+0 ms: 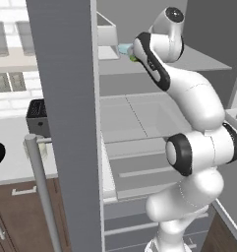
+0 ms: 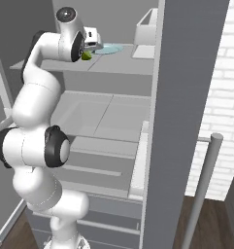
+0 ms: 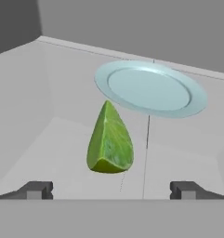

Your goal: Grab a lemon wedge from the fridge and one ice cube from the ice bowl, and put them in the glass of lemonade.

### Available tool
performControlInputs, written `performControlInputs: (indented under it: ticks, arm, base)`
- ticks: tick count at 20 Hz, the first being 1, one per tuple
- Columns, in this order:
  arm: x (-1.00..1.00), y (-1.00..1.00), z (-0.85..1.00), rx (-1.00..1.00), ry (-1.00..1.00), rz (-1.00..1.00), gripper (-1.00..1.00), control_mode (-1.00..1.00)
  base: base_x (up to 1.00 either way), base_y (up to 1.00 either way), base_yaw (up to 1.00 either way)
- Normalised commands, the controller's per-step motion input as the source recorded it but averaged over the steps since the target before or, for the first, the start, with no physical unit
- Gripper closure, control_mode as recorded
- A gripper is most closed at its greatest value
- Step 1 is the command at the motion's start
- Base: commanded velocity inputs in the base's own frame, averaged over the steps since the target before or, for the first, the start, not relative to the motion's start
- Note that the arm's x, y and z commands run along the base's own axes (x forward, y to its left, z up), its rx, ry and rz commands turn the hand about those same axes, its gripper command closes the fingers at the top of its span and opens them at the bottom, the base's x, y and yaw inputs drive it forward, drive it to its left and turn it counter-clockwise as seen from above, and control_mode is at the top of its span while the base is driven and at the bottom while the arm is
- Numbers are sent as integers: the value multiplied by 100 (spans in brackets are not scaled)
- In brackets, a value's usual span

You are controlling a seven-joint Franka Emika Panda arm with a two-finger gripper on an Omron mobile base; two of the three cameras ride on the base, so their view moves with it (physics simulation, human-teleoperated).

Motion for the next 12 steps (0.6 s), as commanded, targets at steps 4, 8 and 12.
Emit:
performControlInputs:
  ticks: [4,8,12]
  arm:
    - [37,5,-13,-6,2,0,-100,-100]
    - [40,8,-9,-5,3,0,-100,-100]
    - [37,8,-7,-5,4,0,-100,-100]
  base:
    - [0,0,0]
    - [0,0,0]
    - [0,0,0]
